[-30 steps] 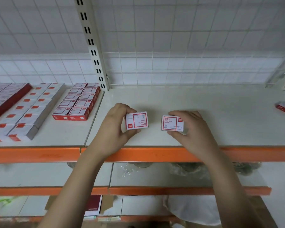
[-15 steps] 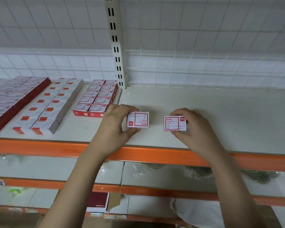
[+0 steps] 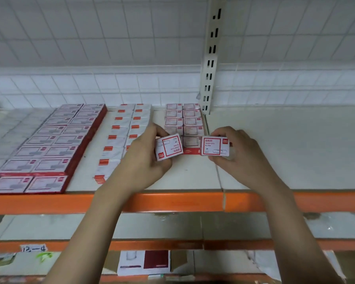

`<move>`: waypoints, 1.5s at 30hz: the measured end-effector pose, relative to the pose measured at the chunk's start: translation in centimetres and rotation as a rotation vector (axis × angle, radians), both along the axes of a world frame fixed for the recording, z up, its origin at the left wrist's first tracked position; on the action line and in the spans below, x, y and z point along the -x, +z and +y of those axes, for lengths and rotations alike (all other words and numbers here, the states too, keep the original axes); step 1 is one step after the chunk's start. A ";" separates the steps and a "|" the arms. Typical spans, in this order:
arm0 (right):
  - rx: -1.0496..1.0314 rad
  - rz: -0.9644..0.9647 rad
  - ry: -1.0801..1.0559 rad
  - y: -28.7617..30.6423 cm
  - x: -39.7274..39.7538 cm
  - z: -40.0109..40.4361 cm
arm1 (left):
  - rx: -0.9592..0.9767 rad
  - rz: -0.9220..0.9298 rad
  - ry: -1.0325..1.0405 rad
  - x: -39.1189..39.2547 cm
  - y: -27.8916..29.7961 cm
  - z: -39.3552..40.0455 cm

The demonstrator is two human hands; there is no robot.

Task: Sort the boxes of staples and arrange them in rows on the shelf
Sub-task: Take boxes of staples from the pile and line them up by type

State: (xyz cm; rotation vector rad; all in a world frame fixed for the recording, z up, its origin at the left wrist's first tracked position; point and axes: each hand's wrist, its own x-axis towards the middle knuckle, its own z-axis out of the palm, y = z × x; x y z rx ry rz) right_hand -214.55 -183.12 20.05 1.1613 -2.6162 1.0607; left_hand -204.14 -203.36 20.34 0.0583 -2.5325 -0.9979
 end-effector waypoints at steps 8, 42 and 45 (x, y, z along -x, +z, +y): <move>-0.031 -0.035 -0.041 0.1 -3.9 -4.0 | 0.249 0.010 -0.043 -2.4 -0.2 -4.6; -0.162 -0.174 -0.005 -2.0 -2.0 -1.0 | 0.517 -0.207 -0.084 -0.6 -0.8 -2.0; -0.160 -0.174 -0.004 -2.0 -1.9 -1.0 | 0.520 -0.213 -0.221 0.2 -1.2 -2.3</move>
